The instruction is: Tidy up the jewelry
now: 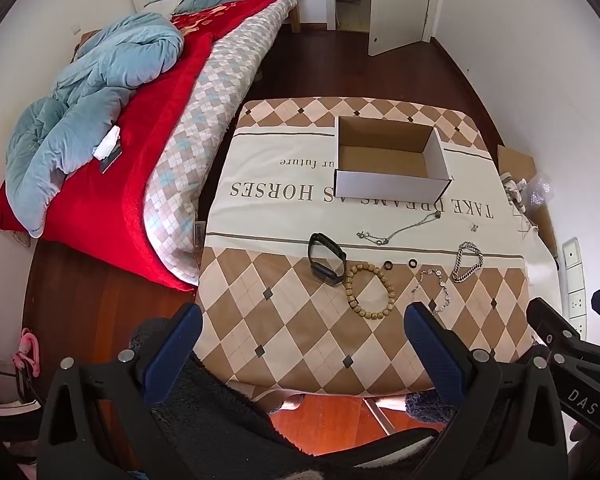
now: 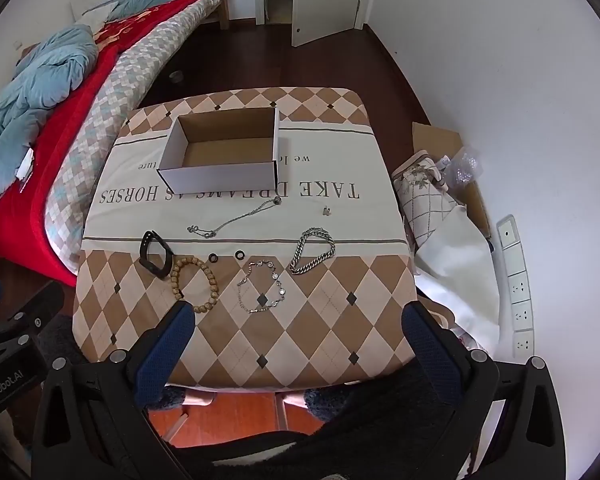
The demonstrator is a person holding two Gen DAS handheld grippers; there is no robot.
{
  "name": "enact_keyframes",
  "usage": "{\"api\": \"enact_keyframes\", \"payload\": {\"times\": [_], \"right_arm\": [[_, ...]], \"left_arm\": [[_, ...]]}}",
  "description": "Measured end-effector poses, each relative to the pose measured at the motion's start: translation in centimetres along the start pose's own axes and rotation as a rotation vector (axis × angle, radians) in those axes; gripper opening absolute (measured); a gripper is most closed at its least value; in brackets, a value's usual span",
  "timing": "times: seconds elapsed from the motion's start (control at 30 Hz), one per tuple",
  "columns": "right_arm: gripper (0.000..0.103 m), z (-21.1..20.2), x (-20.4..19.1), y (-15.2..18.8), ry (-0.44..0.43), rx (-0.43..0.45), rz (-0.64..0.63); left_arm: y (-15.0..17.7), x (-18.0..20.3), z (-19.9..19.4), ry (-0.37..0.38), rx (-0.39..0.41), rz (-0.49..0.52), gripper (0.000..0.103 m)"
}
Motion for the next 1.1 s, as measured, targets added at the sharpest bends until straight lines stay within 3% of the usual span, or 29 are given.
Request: {"api": "enact_keyframes", "payload": {"times": [1.1], "right_arm": [[0.103, -1.8, 0.8, 0.1, -0.005, 0.047, 0.019]], "left_arm": [[0.6, 0.0, -1.8, -0.002, 0.049, 0.016, 0.103]]}}
Point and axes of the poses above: each gripper's, at about its wrist camera, not at the fingertips, and z roughly the way its jaws point, x to its right, y to its underside, the point moved 4 cm from there along z, roughly the way its jaws point, and after that the axes turned 15 degrees about -x, right-handed, at the moved point
